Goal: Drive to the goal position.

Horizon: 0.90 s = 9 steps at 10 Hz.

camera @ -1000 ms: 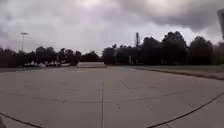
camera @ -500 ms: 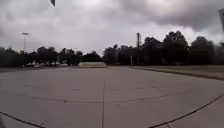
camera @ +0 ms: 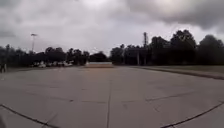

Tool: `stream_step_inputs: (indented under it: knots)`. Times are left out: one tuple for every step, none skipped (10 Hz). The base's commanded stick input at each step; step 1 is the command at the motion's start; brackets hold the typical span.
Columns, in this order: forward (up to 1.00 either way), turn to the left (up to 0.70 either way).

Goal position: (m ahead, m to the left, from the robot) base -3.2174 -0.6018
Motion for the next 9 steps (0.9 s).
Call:
stream_step_inputs:
  knots:
    - [0.0, 0.97]
    - [0.0, 0.99]
    - [0.0, 1.0]
    - [0.0, 1.0]
    - [0.0, 1.0]
    - [0.0, 1.0]
    - [0.0, 1.0]
    - [0.0, 1.0]
    - [0.0, 1.0]
